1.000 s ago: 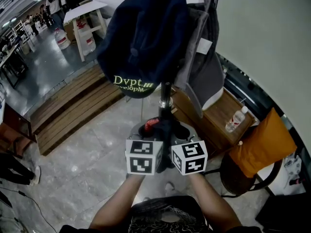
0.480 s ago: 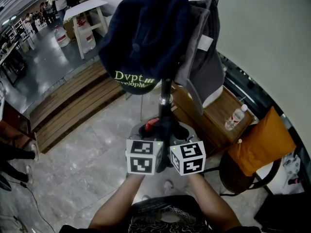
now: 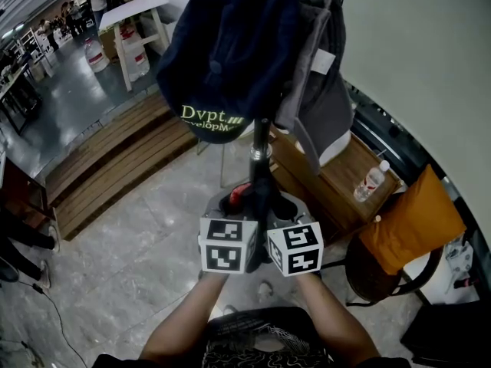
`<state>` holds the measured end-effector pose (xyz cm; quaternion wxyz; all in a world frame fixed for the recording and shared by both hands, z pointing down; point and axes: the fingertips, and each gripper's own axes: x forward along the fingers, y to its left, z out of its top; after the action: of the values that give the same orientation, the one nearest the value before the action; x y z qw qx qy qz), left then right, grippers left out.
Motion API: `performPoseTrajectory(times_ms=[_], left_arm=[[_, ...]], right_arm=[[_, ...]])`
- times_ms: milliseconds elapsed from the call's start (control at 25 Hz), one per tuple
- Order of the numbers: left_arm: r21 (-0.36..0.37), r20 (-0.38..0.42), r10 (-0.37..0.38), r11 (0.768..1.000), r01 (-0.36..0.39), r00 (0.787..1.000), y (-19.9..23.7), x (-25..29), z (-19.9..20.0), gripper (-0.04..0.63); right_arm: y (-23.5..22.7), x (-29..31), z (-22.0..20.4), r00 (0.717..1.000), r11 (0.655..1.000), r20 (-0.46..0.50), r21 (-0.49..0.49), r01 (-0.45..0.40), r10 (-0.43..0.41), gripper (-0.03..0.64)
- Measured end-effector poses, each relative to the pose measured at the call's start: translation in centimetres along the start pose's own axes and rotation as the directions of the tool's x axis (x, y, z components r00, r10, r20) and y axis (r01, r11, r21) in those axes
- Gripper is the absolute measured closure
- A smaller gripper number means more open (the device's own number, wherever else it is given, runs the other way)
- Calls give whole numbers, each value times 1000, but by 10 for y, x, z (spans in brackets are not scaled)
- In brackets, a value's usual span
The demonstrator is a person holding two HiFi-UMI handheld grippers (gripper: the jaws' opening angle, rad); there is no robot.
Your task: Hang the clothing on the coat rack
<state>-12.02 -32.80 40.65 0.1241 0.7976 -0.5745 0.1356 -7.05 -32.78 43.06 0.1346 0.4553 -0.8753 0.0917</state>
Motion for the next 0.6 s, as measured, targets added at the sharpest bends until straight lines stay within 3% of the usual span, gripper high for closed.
performPoseTrajectory(times_ms=[600], left_arm=[[-2,-8,-33,999,33,999,-7,-7,-9,566]], right_arm=[[5,-11,-7,1000,1000,-6,17,14,-14,591]])
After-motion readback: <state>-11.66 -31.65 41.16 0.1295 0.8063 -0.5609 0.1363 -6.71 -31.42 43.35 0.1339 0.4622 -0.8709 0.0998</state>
